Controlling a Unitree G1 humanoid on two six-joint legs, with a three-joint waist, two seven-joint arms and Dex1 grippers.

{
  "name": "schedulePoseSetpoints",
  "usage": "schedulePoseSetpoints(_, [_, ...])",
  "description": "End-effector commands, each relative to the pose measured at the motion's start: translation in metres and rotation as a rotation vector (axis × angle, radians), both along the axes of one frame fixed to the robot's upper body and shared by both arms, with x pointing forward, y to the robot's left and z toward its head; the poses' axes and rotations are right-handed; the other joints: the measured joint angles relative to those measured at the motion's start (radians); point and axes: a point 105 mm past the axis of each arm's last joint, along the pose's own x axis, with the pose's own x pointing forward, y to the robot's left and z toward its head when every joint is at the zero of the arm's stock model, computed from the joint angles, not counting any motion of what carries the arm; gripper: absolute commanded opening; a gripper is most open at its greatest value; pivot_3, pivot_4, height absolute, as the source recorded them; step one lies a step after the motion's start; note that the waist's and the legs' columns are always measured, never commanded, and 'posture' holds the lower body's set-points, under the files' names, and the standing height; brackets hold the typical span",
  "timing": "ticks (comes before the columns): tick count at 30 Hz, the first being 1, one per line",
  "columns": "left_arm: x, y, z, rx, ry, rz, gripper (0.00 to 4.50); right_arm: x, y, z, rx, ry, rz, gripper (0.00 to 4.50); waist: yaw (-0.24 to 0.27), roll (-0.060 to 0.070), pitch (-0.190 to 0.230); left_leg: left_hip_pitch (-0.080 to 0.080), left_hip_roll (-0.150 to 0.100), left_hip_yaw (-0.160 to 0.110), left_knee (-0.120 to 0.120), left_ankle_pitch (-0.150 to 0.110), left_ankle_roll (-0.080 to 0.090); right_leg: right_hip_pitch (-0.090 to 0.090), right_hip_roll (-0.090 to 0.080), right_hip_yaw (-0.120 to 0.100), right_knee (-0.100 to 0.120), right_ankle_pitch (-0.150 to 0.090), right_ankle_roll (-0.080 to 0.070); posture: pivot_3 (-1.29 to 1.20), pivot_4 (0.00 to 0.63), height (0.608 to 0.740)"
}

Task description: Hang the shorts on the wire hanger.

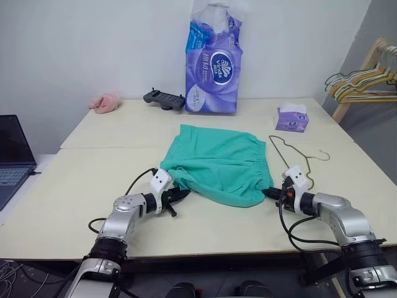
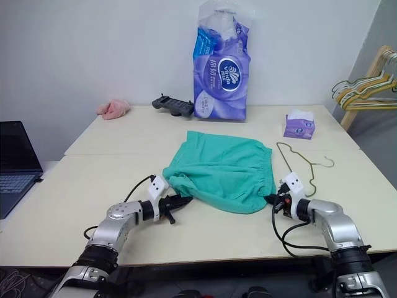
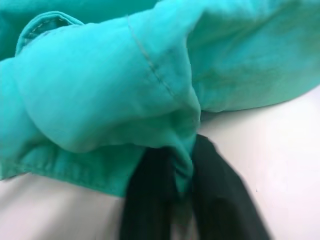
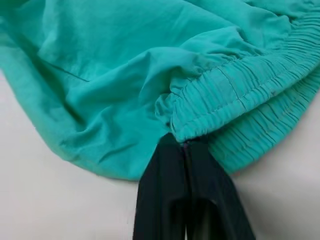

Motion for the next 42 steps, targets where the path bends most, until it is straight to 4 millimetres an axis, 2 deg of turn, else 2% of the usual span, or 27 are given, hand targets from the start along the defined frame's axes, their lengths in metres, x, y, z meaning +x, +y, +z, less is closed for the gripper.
schedulePoseSetpoints(1, [-0.001,0.009,0.016,0.012,-0.063,-0.004,0.04,-0.003,0.005,0.012,-0.007,-0.050,0.049,0.00,0.000,0.000,0.000,0.000,0.000,0.000,0.000,0.000,0.000,0.000,0.000,0.000,0.000,0.000,0.000,0.03,0.000,0.740])
schedulePoseSetpoints(3, [-0.011,0.016,0.023,0.021,-0.069,-0.028,0.04,-0.016,0.006,0.021,-0.001,-0.037,0.101,0.00,0.000,0.000,0.000,0.000,0.000,0.000,0.000,0.000,0.000,-0.001,0.000,0.000,0.000,0.000,0.000,0.03,0.000,0.740])
schedulePoseSetpoints(5, [-0.032,0.022,0.033,0.012,-0.017,-0.085,0.04,-0.036,0.005,0.031,0.001,-0.005,0.174,0.00,0.000,0.000,0.000,-0.001,0.001,0.000,-0.001,0.000,0.000,-0.001,0.000,0.000,0.000,0.000,0.000,0.04,0.000,0.740])
schedulePoseSetpoints(8, [-0.090,0.029,0.049,0.024,0.162,-0.312,0.04,-0.078,0.001,0.042,-0.003,0.134,0.324,0.00,-0.001,0.002,0.002,-0.001,0.002,0.000,0.000,-0.002,0.002,-0.001,0.000,-0.001,0.000,-0.001,0.000,0.05,0.000,0.740])
schedulePoseSetpoints(10, [-0.119,0.038,0.066,0.002,0.303,-0.417,0.04,-0.106,-0.004,0.048,-0.005,0.269,0.436,0.00,-0.001,0.003,0.004,0.000,0.002,0.000,0.000,-0.003,0.003,0.000,0.000,-0.001,-0.001,-0.004,0.001,0.05,0.000,0.740])
schedulePoseSetpoints(12, [-0.122,0.045,0.090,-0.053,0.415,-0.471,0.04,-0.110,-0.004,0.057,0.048,0.358,0.478,0.00,0.002,0.003,0.008,0.000,0.002,0.001,0.001,-0.003,0.004,0.001,0.000,-0.002,-0.002,-0.008,0.002,0.06,0.000,0.740])
schedulePoseSetpoints(13, [-0.110,0.045,0.097,-0.067,0.406,-0.464,0.04,-0.100,-0.001,0.061,0.082,0.360,0.467,0.00,0.004,0.002,0.012,0.001,0.002,0.000,0.002,-0.003,0.004,0.001,0.000,-0.003,-0.001,-0.010,-0.001,0.07,0.000,0.740])
schedulePoseSetpoints(14, [-0.083,0.043,0.100,-0.065,0.336,-0.412,0.04,-0.080,0.004,0.063,0.110,0.323,0.439,0.00,0.006,0.002,0.015,0.007,0.002,-0.002,0.003,-0.003,0.004,0.004,0.000,-0.005,-0.002,-0.010,-0.001,0.07,0.000,0.740])
schedulePoseSetpoints(17, [0.048,0.028,0.128,-0.115,0.033,-0.070,0.04,0.021,0.022,0.081,0.158,0.132,0.277,0.00,0.012,-0.002,0.033,0.031,0.003,-0.003,0.003,-0.003,0.004,0.032,0.002,-0.019,-0.004,-0.011,-0.001,0.09,0.000,0.740])
schedulePoseSetpoints(18, [0.088,0.026,0.148,-0.108,-0.082,0.078,0.04,0.056,0.026,0.094,0.137,0.043,0.228,0.00,0.013,-0.006,0.034,0.032,0.003,-0.003,0.002,-0.003,0.004,0.034,0.001,-0.021,-0.005,-0.011,-0.001,0.10,0.000,0.740])
schedulePoseSetpoints(19, [0.116,0.026,0.167,-0.082,-0.177,0.208,0.04,0.084,0.031,0.110,0.112,-0.048,0.184,0.00,0.013,-0.009,0.035,0.030,0.003,-0.003,0.002,0.000,0.005,0.035,0.002,-0.021,-0.003,-0.008,0.001,0.10,0.000,0.740])
schedulePoseSetpoints(20, [0.137,0.029,0.197,-0.081,-0.294,0.343,0.04,0.119,0.031,0.139,0.084,-0.194,0.051,0.00,0.010,-0.012,0.035,0.027,0.002,-0.004,0.002,0.003,-0.001,0.031,0.002,-0.021,-0.002,-0.001,0.005,0.11,0.000,0.740])
schedulePoseSetpoints(21, [0.147,0.031,0.218,-0.087,-0.365,0.429,0.04,0.139,0.032,0.160,0.072,-0.286,-0.042,0.00,0.003,-0.013,0.035,0.023,0.001,-0.004,0.000,0.003,-0.001,0.026,0.001,-0.020,-0.003,-0.001,0.004,0.11,0.000,0.740])
schedulePoseSetpoints(22, [0.154,0.040,0.249,-0.110,-0.459,0.550,0.04,0.156,0.030,0.192,0.086,-0.404,-0.173,0.00,-0.001,-0.014,0.032,0.012,-0.001,-0.004,0.001,0.005,-0.009,0.011,-0.004,-0.017,0.001,0.002,0.000,0.11,0.000,0.740])
schedulePoseSetpoints(23, [0.155,0.050,0.289,-0.131,-0.584,0.657,0.04,0.169,0.022,0.237,0.058,-0.583,-0.333,0.00,-0.006,-0.016,0.031,-0.002,-0.001,-0.003,-0.001,0.006,-0.012,-0.005,-0.008,-0.016,0.001,0.002,-0.001,0.11,0.000,0.740])
schedulePoseSetpoints(24, [0.147,0.061,0.341,-0.226,-0.708,0.745,0.04,0.169,0.017,0.296,0.135,-0.747,-0.449,0.00,-0.011,-0.017,0.031,-0.014,-0.001,-0.001,0.000,0.005,-0.014,-0.020,-0.010,-0.016,0.004,0.002,-0.001,0.11,0.000,0.740])
schedulePoseSetpoints(25, [0.138,0.068,0.375,-0.301,-0.785,0.800,0.04,0.164,0.014,0.334,0.202,-0.850,-0.526,0.00,-0.018,-0.018,0.032,-0.028,-0.001,0.001,0.000,0.004,-0.017,-0.038,-0.014,-0.020,0.011,0.001,-0.003,0.11,0.000,0.740])
schedulePoseSetpoints(27, [0.118,0.075,0.424,-0.367,-0.923,0.791,0.04,0.150,0.024,0.381,0.212,-1.008,-0.518,0.00,-0.030,-0.019,0.032,-0.054,-0.004,0.005,0.003,0.002,-0.021,-0.073,-0.020,-0.022,0.030,-0.001,-0.007,0.10,0.000,0.740])
schedulePoseSetpoints(29, [0.106,0.077,0.444,-0.379,-0.987,0.735,0.04,0.143,0.039,0.394,0.207,-1.068,-0.454,0.00,-0.042,-0.018,0.029,-0.064,-0.003,0.009,0.012,0.000,-0.023,-0.077,-0.023,-0.021,0.034,-0.005,-0.014,0.10,0.000,0.740])
schedulePoseSetpoints(31, [0.103,0.079,0.444,-0.375,-0.995,0.686,0.04,0.145,0.045,0.388,0.253,-1.041,-0.420,0.00,-0.056,-0.017,0.024,-0.060,-0.006,0.006,0.014,0.000,-0.022,-0.075,-0.023,-0.022,0.034,-0.005,-0.014,0.11,0.000,0.740])
schedulePoseSetpoints(33, [0.105,0.082,0.429,-0.338,-0.954,0.621,0.04,0.149,0.052,0.368,0.259,-0.990,-0.359,0.00,-0.059,-0.016,0.021,-0.050,-0.008,0.000,0.011,-0.007,-0.011,-0.068,-0.022,-0.023,0.032,-0.005,-0.013,0.11,0.000,0.740])
schedulePoseSetpoints(35, [0.116,0.084,0.362,-0.224,-0.773,0.446,0.04,0.157,0.065,0.311,0.254,-0.829,-0.210,0.00,-0.062,-0.014,0.017,-0.046,-0.010,-0.003,-0.001,-0.013,-0.005,-0.069,-0.023,-0.023,0.030,-0.006,-0.013,0.12,0.000,0.740])
schedulePoseSetpoints(36, [0.115,0.089,0.314,-0.176,-0.620,0.337,0.04,0.158,0.069,0.278,0.243,-0.735,-0.139,0.00,-0.068,-0.012,0.016,-0.046,-0.012,-0.003,-0.002,-0.013,-0.005,-0.067,-0.023,-0.021,0.027,-0.006,-0.013,0.13,0.000,0.740])
schedulePoseSetpoints(37, [0.106,0.096,0.273,-0.140,-0.496,0.251,0.04,0.156,0.069,0.252,0.240,-0.666,-0.090,0.00,-0.072,-0.010,0.017,-0.041,-0.012,-0.002,-0.002,-0.013,-0.005,-0.060,-0.024,-0.021,0.025,-0.006,-0.013,0.14,0.000,0.740])
schedulePoseSetpoints(38, [0.095,0.103,0.244,-0.122,-0.403,0.196,0.04,0.154,0.068,0.234,0.246,-0.611,-0.068,0.00,-0.075,-0.009,0.018,-0.036,-0.012,-0.001,-0.001,-0.014,-0.004,-0.049,-0.024,-0.022,0.021,-0.008,-0.009,0.14,0.000,0.740])
schedulePoseSetpoints(39, [0.081,0.111,0.218,-0.130,-0.303,0.163,0.04,0.151,0.069,0.215,0.247,-0.543,-0.029,0.00,-0.079,-0.009,0.020,-0.036,-0.013,0.000,0.002,-0.013,-0.002,-0.042,-0.024,-0.020,0.013,-0.013,-0.001,0.15,0.006,0.740])
schedulePoseSetpoints(42, [0.038,0.117,0.176,-0.115,-0.129,0.096,0.04,0.139,0.072,0.185,0.238,-0.447,0.047,0.00,-0.080,-0.011,0.034,-0.038,-0.011,-0.003,0.021,-0.010,-0.003,-0.045,-0.020,-0.019,0.033,-0.010,0.001,0.14,0.023,0.740])
